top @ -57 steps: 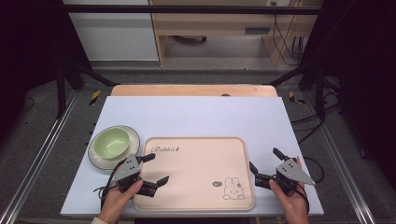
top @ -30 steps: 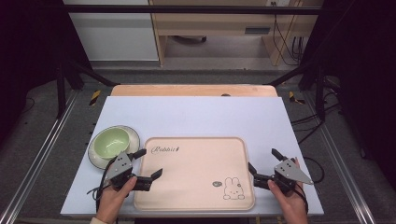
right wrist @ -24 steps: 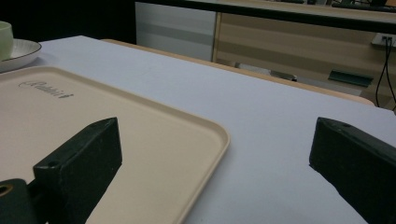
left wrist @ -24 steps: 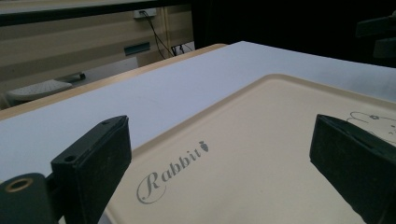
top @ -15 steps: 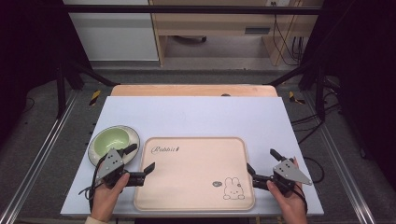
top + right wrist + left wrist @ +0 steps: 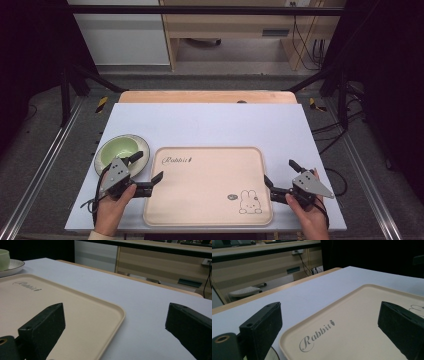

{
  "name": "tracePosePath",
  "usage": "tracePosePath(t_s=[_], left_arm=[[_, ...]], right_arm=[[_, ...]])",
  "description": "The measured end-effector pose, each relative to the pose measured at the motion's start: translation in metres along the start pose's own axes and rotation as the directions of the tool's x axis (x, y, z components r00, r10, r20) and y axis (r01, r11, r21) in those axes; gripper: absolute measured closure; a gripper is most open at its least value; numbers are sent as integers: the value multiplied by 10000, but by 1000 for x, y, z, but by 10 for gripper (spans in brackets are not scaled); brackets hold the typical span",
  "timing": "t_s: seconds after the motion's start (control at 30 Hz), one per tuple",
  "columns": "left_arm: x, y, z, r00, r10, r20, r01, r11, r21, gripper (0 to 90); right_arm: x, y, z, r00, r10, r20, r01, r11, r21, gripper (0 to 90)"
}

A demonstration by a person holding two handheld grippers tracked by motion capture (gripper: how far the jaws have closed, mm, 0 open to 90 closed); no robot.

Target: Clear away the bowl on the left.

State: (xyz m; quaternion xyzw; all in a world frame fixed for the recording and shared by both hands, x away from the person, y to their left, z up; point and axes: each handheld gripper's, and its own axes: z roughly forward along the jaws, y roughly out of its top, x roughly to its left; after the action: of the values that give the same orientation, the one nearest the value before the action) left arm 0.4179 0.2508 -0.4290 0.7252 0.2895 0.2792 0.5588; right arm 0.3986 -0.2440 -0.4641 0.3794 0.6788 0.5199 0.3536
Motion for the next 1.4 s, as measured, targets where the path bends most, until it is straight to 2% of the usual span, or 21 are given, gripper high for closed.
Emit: tracePosePath(t_s=[0.13,0.3,0.4,0.43,0.47,0.57,0.6,0.63,0.73,0.77,0.87,1.03,1.1,1.13,1.4], left_arm=[[5,0,-3,9998,-128,-144,127,9999,-50,56],[10,0,-6,9994,-94,-330,92,9999,-39,55],[17,-1,-11,9978,-527,-412,518,9984,-223,55],[17,-1,-11,9978,-527,-412,518,9984,-223,56],[22,0,-14,9959,-778,-462,761,9964,-376,55],[26,1,-16,9942,-868,-631,839,9954,-462,56],[30,1,-18,9915,-1027,-793,986,9937,-534,56],[30,1,-18,9915,-1027,-793,986,9937,-534,56],[37,1,-23,9864,-1198,-1126,1131,9915,-647,56],[37,1,-23,9864,-1198,-1126,1131,9915,-647,56],[40,-2,-26,9822,-1171,-1465,1095,9922,-590,57],[44,-4,-27,9792,-1210,-1631,1141,9922,-508,57],[45,-3,-28,9782,-1127,-1745,1055,9932,-501,57],[45,-2,-27,9754,-1222,-1832,1131,9918,-593,57],[53,12,-20,9740,-1127,-1966,1028,9929,-601,59]], right_arm=[[3,0,1,9999,-99,-98,99,9999,53,28],[1,1,-1,9999,-88,-63,89,10000,18,29],[-3,0,-2,10000,35,51,-35,10000,-45,31],[-3,0,-2,10000,35,51,-35,10000,-45,31],[-5,0,-3,9998,140,154,-139,9999,-69,32],[-7,0,-3,9998,136,174,-133,9998,-122,33],[-8,0,-4,9998,83,183,-79,9997,-245,35],[-8,0,-4,9998,83,183,-79,9997,-245,35],[-8,1,-4,9999,-42,106,47,9988,-485,37],[-8,1,-4,9999,-42,106,47,9988,-485,37],[-6,1,-3,9999,-89,91,94,9984,-552,37],[-6,1,-2,10000,-50,38,52,9985,-545,39],[-6,1,-2,10000,-17,59,20,9985,-547,40],[-6,1,-2,10000,3,61,0,9985,-552,40],[-8,-1,-3,9998,113,184,-103,9986,-514,41]])
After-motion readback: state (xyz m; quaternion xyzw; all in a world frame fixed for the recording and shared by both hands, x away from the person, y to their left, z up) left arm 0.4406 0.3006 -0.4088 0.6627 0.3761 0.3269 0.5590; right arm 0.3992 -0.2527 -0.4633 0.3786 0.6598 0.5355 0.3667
